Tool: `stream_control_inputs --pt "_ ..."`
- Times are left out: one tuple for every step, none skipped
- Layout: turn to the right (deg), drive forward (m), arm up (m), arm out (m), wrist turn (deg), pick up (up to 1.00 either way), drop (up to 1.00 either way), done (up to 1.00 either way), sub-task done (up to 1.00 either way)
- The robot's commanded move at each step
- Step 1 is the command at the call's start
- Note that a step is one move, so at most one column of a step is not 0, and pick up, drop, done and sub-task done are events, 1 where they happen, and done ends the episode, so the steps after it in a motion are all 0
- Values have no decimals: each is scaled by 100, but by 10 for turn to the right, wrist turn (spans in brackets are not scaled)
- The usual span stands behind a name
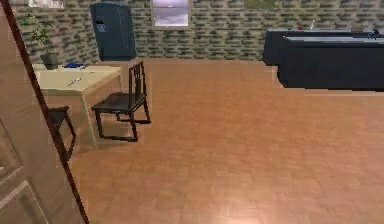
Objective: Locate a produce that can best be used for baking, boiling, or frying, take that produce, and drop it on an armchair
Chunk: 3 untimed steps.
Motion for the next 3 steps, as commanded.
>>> stream_control_inputs --pt "0 100 0 0 0 0 0 0 0" --pt "0 100 0 0 0 0 0 0 0" --pt "-30 0 0 0 0 0 0 0 0"
